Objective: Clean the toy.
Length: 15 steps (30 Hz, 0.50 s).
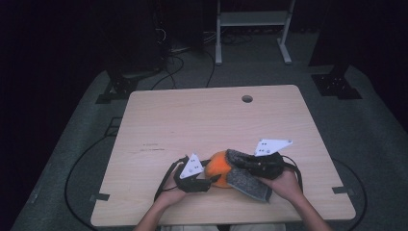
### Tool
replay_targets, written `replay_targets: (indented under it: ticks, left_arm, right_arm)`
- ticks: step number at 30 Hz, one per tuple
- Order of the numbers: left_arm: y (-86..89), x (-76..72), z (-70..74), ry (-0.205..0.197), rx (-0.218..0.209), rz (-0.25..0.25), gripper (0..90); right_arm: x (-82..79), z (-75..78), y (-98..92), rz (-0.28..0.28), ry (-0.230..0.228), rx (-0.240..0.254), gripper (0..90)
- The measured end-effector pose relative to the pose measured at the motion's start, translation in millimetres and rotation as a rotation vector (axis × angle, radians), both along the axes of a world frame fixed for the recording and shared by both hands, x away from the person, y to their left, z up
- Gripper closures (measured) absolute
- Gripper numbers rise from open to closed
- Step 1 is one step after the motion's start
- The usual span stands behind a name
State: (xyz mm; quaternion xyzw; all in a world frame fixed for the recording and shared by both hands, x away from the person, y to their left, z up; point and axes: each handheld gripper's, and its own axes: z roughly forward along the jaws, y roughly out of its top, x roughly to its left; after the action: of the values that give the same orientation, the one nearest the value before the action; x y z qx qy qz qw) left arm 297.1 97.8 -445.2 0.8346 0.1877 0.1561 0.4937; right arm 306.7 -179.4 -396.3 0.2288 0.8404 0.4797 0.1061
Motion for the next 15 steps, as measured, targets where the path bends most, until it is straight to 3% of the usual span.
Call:
replay_targets:
  ticks: [2,4,6,8,10,12,15]
  left_arm:
    - [0.2,0.5,2.4,0.016,-0.015,-0.018,36.5]
    - [0.7,1.4,8.0,0.033,-0.03,-0.03,24.9]
    - [2.3,1.8,12.2,0.035,-0.079,-0.034,21.8]
    - [3.1,3.8,14.3,0.063,-0.137,-0.037,23.3]
    - [2.2,4.9,12.3,0.062,-0.103,-0.018,30.4]
    - [1.6,5.4,9.9,0.087,-0.09,-0.008,32.7]
    - [1.4,3.0,9.4,0.073,-0.051,-0.003,36.2]
  right_arm:
    - [0.7,-4.3,-3.8,-0.004,0.021,0.018,80.4]
    - [-2.0,-6.7,-1.1,-0.002,0.007,0.009,80.5]
    - [-3.3,-7.4,1.4,0.007,0.01,0.014,80.5]
    - [-4.1,-7.3,3.5,0.017,0.005,0.017,80.5]
    - [-4.5,-7.4,3.4,0.022,0.0,0.017,80.5]
    - [-4.2,-8.3,0.0,0.015,0.007,0.025,80.5]
    - [-4.0,-13.4,-9.0,0.003,0.024,0.034,80.4]
